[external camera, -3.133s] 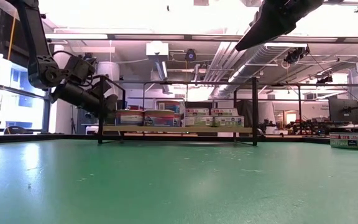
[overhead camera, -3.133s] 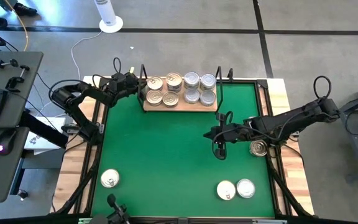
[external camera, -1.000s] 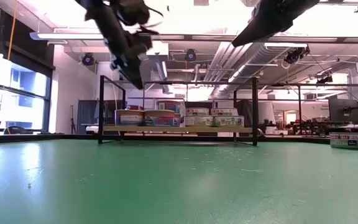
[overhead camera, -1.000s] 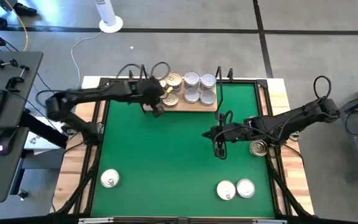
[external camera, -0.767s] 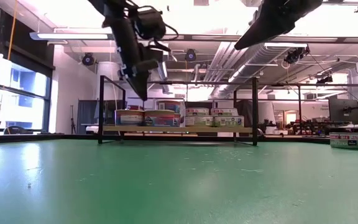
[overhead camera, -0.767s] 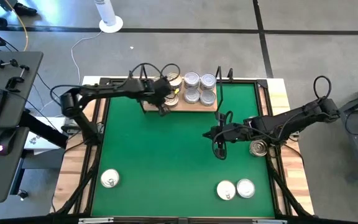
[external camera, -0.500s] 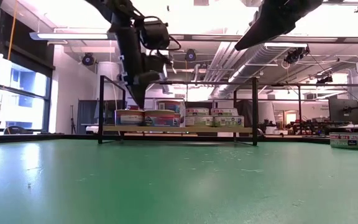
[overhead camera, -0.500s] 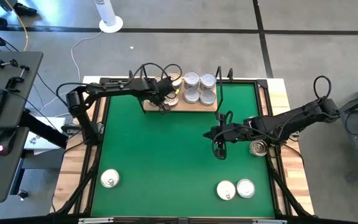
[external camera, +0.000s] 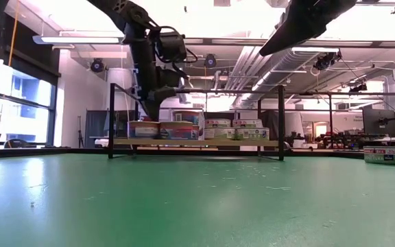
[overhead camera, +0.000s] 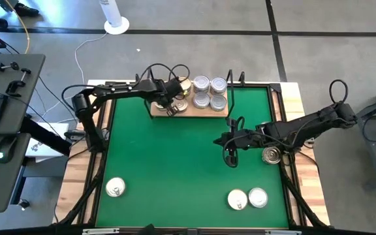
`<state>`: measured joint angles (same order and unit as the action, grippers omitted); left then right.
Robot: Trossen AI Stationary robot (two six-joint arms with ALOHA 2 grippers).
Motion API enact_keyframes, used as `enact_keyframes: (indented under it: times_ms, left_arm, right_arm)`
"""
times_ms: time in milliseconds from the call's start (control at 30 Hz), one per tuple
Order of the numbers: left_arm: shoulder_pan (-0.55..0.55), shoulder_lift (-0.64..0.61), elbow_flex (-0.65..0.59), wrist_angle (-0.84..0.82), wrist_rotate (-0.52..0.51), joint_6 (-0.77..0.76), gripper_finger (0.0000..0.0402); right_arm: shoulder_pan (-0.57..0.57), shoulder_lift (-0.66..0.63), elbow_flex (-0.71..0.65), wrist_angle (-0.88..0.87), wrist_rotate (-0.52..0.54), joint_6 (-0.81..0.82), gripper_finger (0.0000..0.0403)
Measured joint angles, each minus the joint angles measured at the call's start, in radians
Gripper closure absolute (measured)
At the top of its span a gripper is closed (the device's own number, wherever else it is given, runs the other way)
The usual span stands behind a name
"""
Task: Stack canned seafood by type on shelf
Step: Adjust the tuna cans on the shelf, then stack the green tuna can on top of the other green tuna can on the shelf
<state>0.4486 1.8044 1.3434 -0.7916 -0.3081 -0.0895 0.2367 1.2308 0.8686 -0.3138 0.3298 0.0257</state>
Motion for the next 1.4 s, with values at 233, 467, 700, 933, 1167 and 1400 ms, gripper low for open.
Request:
enact_keyframes:
  times_ms: [233, 467, 700, 933, 1167, 1400]
  left_arm:
    - [-0.008, 0.007, 0.000, 0.070, 0.035, 0.013, 0.0401]
    - [-0.009, -0.001, -0.001, 0.048, 0.013, 0.013, 0.0402]
    - [-0.041, -0.083, -0.004, 0.011, 0.005, 0.005, 0.0402]
    - [-0.130, -0.237, -0.004, 0.010, -0.028, 0.021, 0.0402]
    - [-0.379, -0.423, -0.003, -0.146, -0.125, -0.013, 0.0402]
    - [-0.802, -0.465, -0.002, -0.297, -0.241, -0.401, 0.0402]
  right_arm:
    - [0.000, 0.000, 0.000, -0.003, 0.000, 0.000, 0.0402]
    - [0.000, 0.000, 0.000, -0.004, 0.000, 0.000, 0.0402]
    - [-0.034, 0.057, 0.000, 0.064, -0.004, -0.001, 0.0402]
    - [-0.115, 0.229, 0.000, 0.262, -0.012, -0.076, 0.0402]
    - [-0.107, 0.424, 0.000, 0.564, -0.111, -0.146, 0.0402]
    - [-0.060, 0.525, 0.000, 0.695, -0.037, -0.164, 0.0402]
